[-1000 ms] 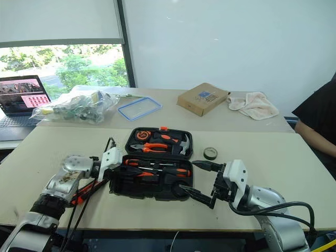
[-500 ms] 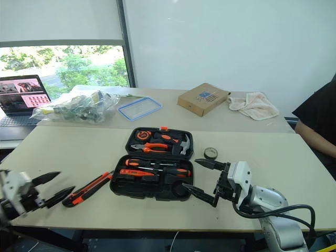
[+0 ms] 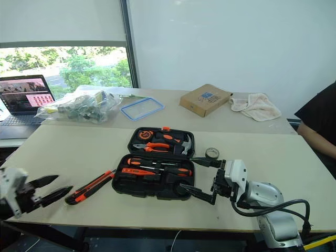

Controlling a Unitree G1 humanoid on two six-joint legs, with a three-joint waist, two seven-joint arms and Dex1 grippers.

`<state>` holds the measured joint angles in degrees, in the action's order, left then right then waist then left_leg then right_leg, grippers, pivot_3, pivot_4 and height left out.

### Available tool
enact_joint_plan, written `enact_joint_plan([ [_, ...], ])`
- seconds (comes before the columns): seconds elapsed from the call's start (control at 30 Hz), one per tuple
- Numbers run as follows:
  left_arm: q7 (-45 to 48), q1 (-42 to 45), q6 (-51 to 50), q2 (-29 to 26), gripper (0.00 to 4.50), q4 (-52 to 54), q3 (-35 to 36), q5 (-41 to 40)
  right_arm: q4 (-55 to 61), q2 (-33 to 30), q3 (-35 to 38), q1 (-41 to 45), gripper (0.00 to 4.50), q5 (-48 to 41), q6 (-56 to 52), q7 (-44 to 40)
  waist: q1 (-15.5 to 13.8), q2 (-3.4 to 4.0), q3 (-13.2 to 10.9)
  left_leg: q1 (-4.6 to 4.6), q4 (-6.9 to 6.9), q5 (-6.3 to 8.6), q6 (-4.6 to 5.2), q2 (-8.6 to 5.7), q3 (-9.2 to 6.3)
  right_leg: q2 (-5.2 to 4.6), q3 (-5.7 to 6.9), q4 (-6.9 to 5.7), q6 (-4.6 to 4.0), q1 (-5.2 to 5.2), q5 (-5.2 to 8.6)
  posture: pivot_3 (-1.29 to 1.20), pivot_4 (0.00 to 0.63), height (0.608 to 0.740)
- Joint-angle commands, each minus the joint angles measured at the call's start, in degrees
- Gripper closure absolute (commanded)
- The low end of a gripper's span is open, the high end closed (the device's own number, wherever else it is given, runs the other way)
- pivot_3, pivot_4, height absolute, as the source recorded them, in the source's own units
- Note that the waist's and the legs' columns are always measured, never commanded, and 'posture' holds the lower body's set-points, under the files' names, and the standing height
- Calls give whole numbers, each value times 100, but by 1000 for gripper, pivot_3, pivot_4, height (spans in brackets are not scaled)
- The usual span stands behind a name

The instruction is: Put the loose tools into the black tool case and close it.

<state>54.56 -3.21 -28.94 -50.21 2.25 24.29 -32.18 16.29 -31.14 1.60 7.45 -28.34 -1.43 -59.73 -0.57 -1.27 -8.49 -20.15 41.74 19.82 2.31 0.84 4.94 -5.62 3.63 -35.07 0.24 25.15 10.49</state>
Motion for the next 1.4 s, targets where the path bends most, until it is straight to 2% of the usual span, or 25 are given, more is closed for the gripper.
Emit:
enact_joint_plan([
  [0.03, -227, 297, -276, -101, 69, 215, -535, 320, 87, 25, 24, 84, 0, -89, 35, 3, 29, 0, 0, 0, -1, -1, -3, 0, 1, 3, -1, 0, -1, 1, 0, 0, 150, 740],
  [0.23, -68, 238, 111, -48, 69, 90, -1165, 837, 112, 17, 21, 91, 0, -89, 8, 54, 84, 0, 0, 0, -30, -4, -10, 0, 6, 18, -5, 1, -5, 9, 1, 0, 150, 740],
  [0.37, -77, 148, 256, -26, 1104, -13, -1250, 1042, 166, -20, 49, 40, 0, -106, -32, 78, 71, 8, 0, 2, -45, -5, -11, -1, 6, 16, -4, 9, -5, 8, 2, 0, 150, 740],
  [0.4, -85, 155, 279, -11, 1604, -60, -1219, 1055, 174, -23, 53, 33, 0, -109, -40, 84, 70, 9, 0, 2, -46, -5, -11, -1, 6, 15, -4, 9, -5, 7, 2, 0, 150, 740],
  [0.53, 215, 260, 465, -68, 2835, -312, -1006, 906, 192, -44, 66, 21, 0, -117, -75, 100, 70, 11, -1, 6, -46, -5, -11, 0, 7, 14, -6, 11, -4, 6, 3, 0, 150, 740],
  [0.73, 1615, 1060, 1248, -344, 2871, -743, -735, 399, 201, -163, 164, -35, 0, -176, -112, 70, 63, 1, -7, 10, -42, -11, -21, 2, 10, 17, -4, 11, -14, 12, 10, 0, 150, 740],
  [0.87, 2379, 1907, 609, -458, 2871, -41, -1450, -31, 204, -255, 255, -87, 0, -203, -140, 67, -32, 1, -9, 0, -29, -13, -25, 0, 6, 11, 6, 8, -16, 10, 11, 0, 150, 740],
  [1.0, 2644, 2940, 721, -207, 2871, 130, -2741, 728, 310, -363, 352, -245, 0, -273, -265, 81, -47, 6, -10, -2, -15, -9, -18, -13, 7, 13, 3, 6, -8, -2, 6, 0, 150, 740],
  [1.1, 2564, 3403, 969, 82, 2871, -132, -3257, 1198, 392, -426, 366, -360, 0, -256, -274, 82, -2, 5, -10, -4, -15, -9, -17, -20, 9, 25, 1, 5, -7, -4, 5, 0, 150, 740],
  [1.2, 2509, 3793, 1627, 476, 2871, -630, -4025, 2058, 574, -553, 500, -639, 0, -247, -296, 124, 20, 5, -12, -5, -17, -9, -17, -14, 7, 38, -5, 6, -9, 1, 6, 0, 150, 740],
  [1.4, 2619, 3951, 2074, 775, 2871, -1159, -4250, 2359, 821, -614, 696, -972, 0, -253, -308, 321, -1, 3, -13, -6, -11, 0, -1, -11, 4, 36, -12, 10, -8, 1, 6, 0, 150, 740],
])
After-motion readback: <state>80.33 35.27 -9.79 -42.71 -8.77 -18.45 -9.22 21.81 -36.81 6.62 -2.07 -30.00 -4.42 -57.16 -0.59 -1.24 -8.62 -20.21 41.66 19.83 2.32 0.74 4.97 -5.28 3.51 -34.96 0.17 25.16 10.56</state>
